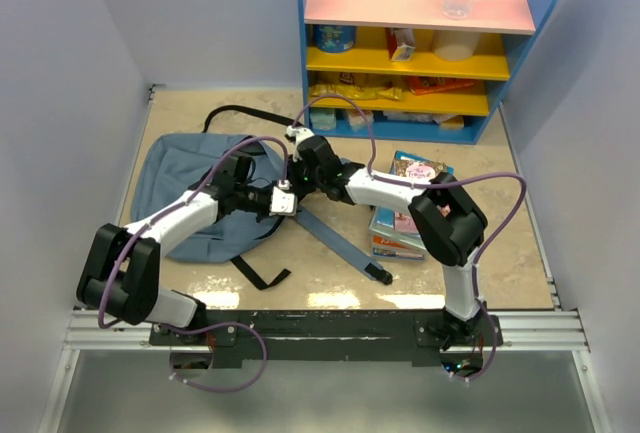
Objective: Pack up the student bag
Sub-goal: Unzip the student bag at the center of the board.
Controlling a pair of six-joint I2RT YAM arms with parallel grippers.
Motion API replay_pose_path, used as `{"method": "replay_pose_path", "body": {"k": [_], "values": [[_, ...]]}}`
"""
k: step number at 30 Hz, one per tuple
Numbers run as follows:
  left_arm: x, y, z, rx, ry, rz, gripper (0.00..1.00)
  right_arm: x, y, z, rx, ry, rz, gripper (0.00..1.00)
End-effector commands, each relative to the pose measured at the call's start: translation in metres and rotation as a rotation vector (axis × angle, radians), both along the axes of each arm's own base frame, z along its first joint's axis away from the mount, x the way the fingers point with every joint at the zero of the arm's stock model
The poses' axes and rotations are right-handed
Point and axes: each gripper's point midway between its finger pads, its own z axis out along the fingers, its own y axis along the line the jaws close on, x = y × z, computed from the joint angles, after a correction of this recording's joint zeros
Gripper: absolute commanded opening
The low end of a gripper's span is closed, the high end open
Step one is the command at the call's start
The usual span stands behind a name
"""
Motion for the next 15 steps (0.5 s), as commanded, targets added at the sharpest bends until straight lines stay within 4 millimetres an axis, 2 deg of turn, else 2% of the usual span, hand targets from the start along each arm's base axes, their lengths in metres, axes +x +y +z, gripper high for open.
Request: {"method": "replay_pose_path", "body": {"k": [1,2,5,10,15], "values": [[-0.016,-0.010,0.027,-0.049,0.033,-0.106,0.00,0.009,-0.003,0.028,0.043,-0.037,-0.010,0.03],[-0.019,-0.010,0.029,-0.049,0.024,-0.129,0.00,0.012,-0.004,0.028,0.041,-0.037,-0.017,0.00],[-0.031,-0.005,0.029,-0.023,0.054,-0.158,0.00,0.018,-0.004,0.033,0.050,-0.047,-0.029,0.00],[-0.056,0.008,0.018,0.027,0.105,-0.181,0.00,0.026,-0.008,0.040,0.059,-0.066,-0.054,0.00],[-0.069,0.018,0.011,0.061,0.129,-0.186,0.00,0.032,-0.014,0.046,0.049,-0.089,-0.080,0.00]]}}
